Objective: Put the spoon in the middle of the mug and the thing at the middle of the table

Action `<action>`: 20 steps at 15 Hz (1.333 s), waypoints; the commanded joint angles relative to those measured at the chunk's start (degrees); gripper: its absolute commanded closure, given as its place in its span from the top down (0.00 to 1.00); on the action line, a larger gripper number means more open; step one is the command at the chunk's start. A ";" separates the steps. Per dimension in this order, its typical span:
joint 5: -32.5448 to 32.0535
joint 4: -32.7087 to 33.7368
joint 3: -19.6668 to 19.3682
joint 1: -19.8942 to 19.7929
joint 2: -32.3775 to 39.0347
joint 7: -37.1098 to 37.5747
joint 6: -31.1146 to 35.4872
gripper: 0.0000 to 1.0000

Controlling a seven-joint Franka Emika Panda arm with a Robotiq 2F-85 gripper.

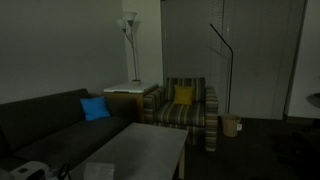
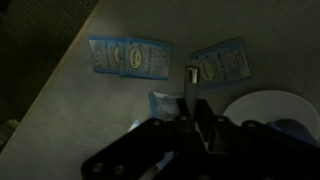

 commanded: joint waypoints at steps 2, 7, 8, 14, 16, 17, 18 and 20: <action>0.06 0.93 1.33 -1.63 0.61 -1.28 -0.47 0.04; -9.07 6.22 3.51 -6.93 2.84 -8.14 -6.30 0.04; -10.98 7.51 3.86 -8.14 3.21 -9.41 -8.07 0.04; -20.07 17.99 8.97 -17.60 6.66 -16.94 -20.52 0.04; -22.02 22.17 11.87 -20.64 8.75 -20.37 -24.90 0.04; -22.79 23.92 13.26 -21.89 9.68 -22.23 -27.05 0.04; -23.22 25.86 14.49 -22.77 10.91 -24.29 -29.52 0.04; -22.56 29.13 15.88 -23.42 12.95 -27.38 -34.25 0.04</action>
